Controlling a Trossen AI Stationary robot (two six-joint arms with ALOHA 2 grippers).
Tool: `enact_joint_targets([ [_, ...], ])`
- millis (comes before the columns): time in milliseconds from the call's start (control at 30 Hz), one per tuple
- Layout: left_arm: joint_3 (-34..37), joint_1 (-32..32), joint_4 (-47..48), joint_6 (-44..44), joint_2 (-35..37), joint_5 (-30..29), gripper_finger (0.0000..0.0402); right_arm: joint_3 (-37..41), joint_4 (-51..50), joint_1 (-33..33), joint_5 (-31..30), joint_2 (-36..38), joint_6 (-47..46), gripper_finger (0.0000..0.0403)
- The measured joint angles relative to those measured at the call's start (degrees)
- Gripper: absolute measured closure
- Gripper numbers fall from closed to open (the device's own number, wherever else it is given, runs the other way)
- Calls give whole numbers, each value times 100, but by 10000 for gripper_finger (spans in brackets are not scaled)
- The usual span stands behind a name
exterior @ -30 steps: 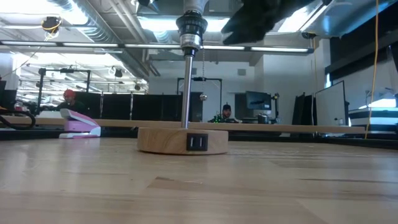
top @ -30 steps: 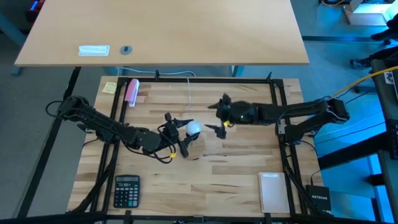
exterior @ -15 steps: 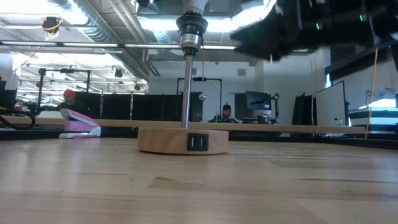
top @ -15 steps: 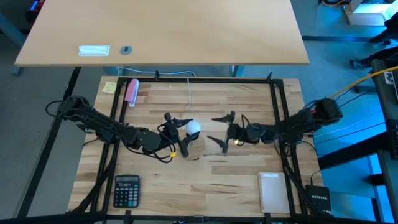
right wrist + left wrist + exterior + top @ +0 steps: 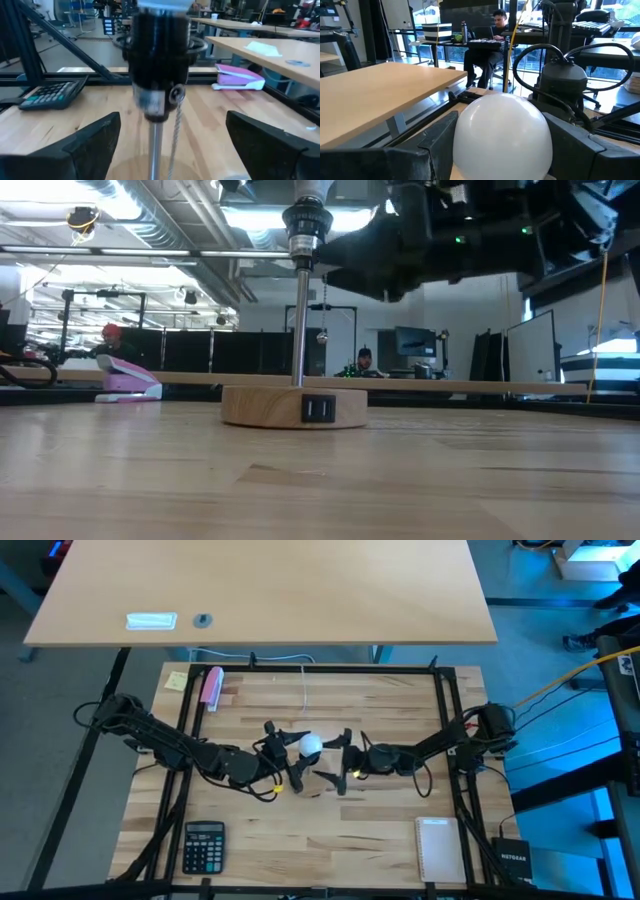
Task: Screw lightbulb
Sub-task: Insert the white lightbulb into the brown lamp
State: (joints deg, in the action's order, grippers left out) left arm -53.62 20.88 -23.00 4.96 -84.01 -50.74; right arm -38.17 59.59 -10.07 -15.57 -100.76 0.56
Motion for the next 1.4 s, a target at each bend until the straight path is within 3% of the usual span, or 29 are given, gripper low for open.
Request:
enact_joint_targets([
  [367, 2, -28, 4, 189, 0, -74, 162, -440, -121, 21, -550, -369, 146, 92],
  [1000, 1, -66, 26, 254, -2, -138, 162, -935, -39, 114, -188, -635, 271, 146],
  [1100, 2, -66, 22, 240, -2, -137, 162, -936, -101, 114, -143, -635, 289, 172],
  [1233, 0, -63, 39, 186, -2, -111, 162, -931, -116, 113, 106, -635, 579, 247],
  [1400, 0, -48, 36, 138, -2, -112, 162, -927, -168, 111, 166, -591, 528, 254],
])
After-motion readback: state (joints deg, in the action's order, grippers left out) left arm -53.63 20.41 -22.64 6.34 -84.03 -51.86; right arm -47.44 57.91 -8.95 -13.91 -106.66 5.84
